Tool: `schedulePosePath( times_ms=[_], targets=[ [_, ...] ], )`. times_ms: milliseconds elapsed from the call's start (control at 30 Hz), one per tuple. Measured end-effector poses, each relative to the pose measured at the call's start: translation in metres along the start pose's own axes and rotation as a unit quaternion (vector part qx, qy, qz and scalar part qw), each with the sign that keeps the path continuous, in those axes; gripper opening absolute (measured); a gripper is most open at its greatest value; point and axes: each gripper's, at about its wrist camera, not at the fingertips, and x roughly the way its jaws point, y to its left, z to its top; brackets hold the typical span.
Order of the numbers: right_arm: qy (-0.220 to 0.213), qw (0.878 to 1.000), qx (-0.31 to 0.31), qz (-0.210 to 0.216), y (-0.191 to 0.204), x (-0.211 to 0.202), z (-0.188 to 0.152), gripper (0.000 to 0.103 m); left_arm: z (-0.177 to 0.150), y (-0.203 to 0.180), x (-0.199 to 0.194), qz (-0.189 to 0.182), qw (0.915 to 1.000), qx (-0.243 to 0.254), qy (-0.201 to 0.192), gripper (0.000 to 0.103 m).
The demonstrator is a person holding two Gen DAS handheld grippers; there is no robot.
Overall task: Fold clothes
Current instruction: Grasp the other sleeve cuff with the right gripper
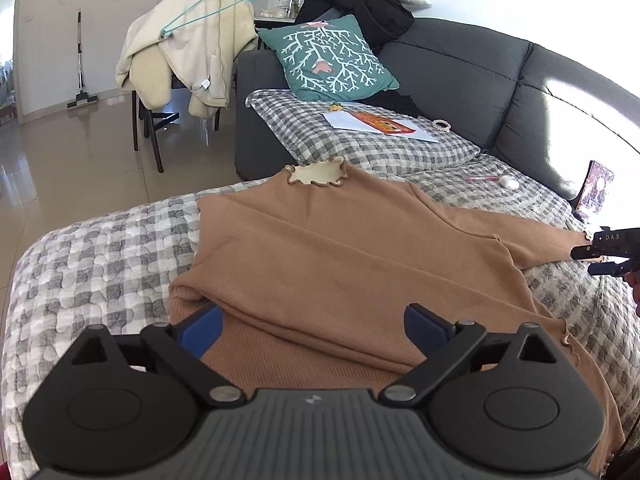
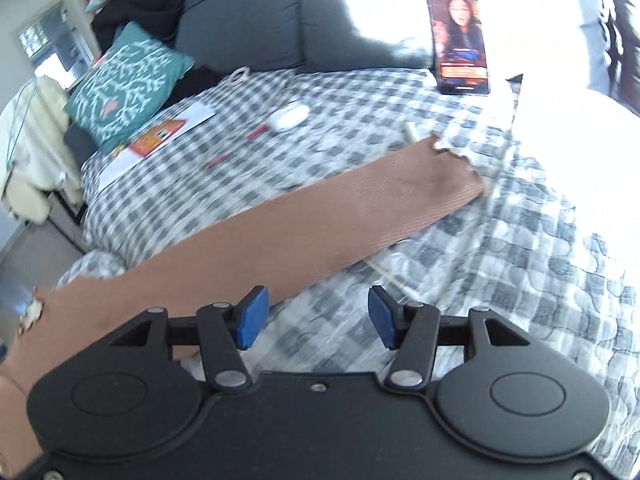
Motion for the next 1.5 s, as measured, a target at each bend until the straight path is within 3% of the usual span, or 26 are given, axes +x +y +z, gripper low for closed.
schedulePosePath(
  times_ms=[167, 433, 567, 667, 800, 933, 1033, 1067, 1100, 1167, 1333, 1500],
  targets=[
    [-0.024, 0.997, 0.073, -0.013, -0.035, 0.018, 0.01, 0.057, -0.003, 0.001, 0.003, -0.005, 0.9999, -0.011, -0.004, 0.098],
    [-0.094, 0.991, 0.07, -0.065, -0.029, 0.038, 0.011, 0.052, -0.002, 0.016, 0.01, 0.0, 0.9987, -0.05, -0.009, 0.098],
    [-0.125, 0.985, 0.052, -0.106, -0.021, 0.049, 0.011, 0.027, 0.0, 0.022, 0.008, 0.003, 0.9978, -0.064, -0.019, 0.098],
    [-0.145, 0.982, 0.052, -0.11, -0.015, 0.047, 0.01, 0.012, 0.001, 0.025, 0.006, 0.001, 0.9972, -0.071, -0.024, 0.098],
    [-0.18, 0.979, 0.057, -0.083, -0.001, 0.03, 0.015, 0.006, 0.003, 0.028, 0.005, 0.002, 0.9969, -0.073, -0.027, 0.098],
    [-0.209, 0.976, 0.043, -0.034, 0.025, 0.005, 0.02, 0.006, 0.006, 0.033, 0.005, -0.001, 0.9959, -0.087, -0.026, 0.098],
    [-0.198, 0.979, 0.04, -0.017, 0.043, -0.004, 0.021, 0.008, 0.006, 0.035, 0.004, -0.006, 0.9953, -0.093, -0.025, 0.098],
    [-0.186, 0.981, 0.052, -0.009, 0.043, -0.002, 0.022, 0.017, 0.006, 0.036, 0.003, -0.007, 0.9952, -0.095, -0.024, 0.098],
    [-0.17, 0.983, 0.069, 0.004, 0.04, 0.001, 0.022, 0.032, 0.006, 0.037, 0.003, -0.008, 0.9951, -0.096, -0.024, 0.098],
    [-0.155, 0.983, 0.1, 0.02, 0.03, 0.006, 0.022, 0.042, 0.006, 0.037, 0.002, -0.01, 0.995, -0.097, -0.023, 0.098],
    [-0.132, 0.977, 0.17, 0.001, -0.009, 0.016, 0.024, 0.046, 0.005, 0.04, -0.002, -0.015, 0.9941, -0.105, -0.022, 0.098],
    [-0.111, 0.97, 0.207, -0.058, -0.041, 0.03, 0.019, 0.049, 0.005, 0.041, 0.0, -0.017, 0.9936, -0.11, -0.017, 0.098]
  ],
)
